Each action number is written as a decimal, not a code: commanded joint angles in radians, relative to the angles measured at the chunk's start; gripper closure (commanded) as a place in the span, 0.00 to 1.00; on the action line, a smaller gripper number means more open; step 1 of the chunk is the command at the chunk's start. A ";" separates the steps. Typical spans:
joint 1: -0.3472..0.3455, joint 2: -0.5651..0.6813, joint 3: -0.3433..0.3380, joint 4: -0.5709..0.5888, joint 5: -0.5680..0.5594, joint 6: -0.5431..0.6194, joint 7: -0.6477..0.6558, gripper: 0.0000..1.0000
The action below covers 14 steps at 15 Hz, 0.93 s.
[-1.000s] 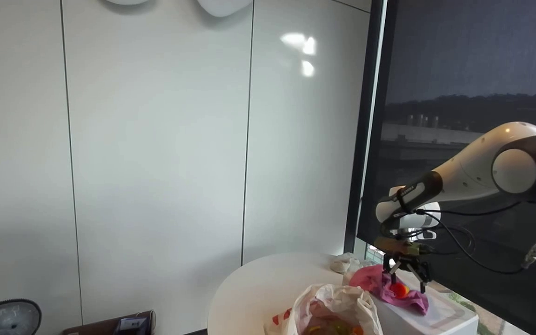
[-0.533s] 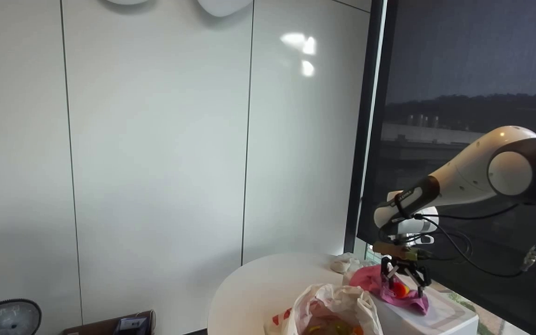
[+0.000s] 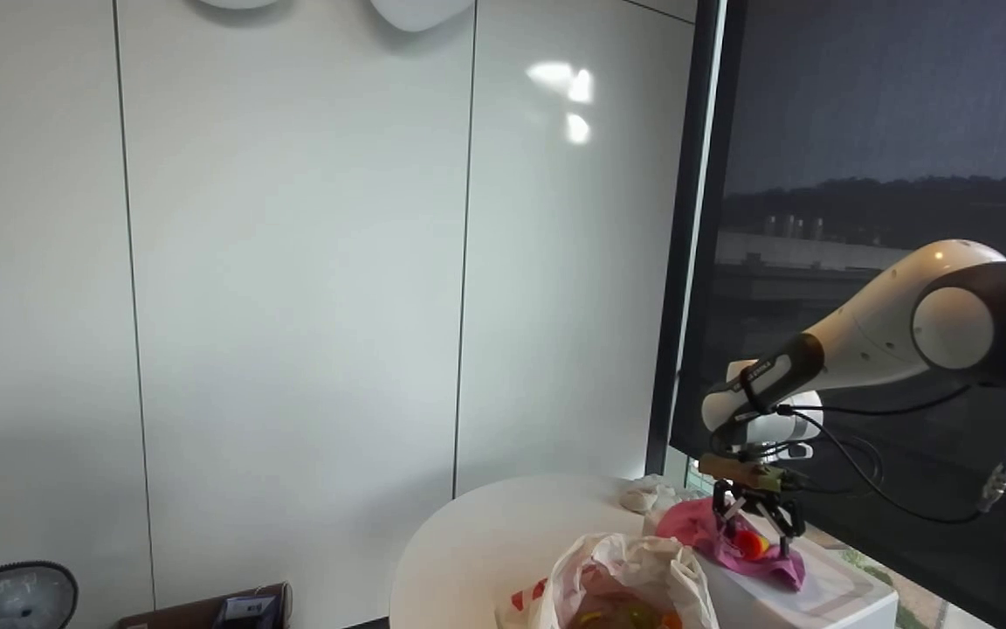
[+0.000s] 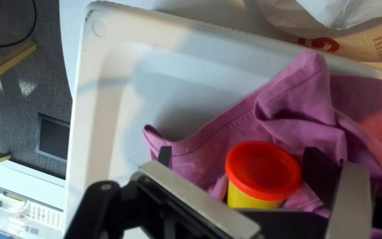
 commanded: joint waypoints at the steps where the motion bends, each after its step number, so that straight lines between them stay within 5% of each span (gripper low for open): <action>1: 0.009 0.024 -0.017 0.000 -0.020 0.073 0.024 0.00; 7: 0.015 0.053 -0.036 -0.018 -0.018 0.256 0.025 0.00; 8: 0.016 0.047 -0.039 -0.025 -0.017 0.270 0.020 0.25; 10: 0.018 0.028 -0.041 -0.043 -0.015 0.284 0.010 0.32; 14: 0.014 -0.032 -0.037 -0.069 -0.009 0.229 -0.012 0.64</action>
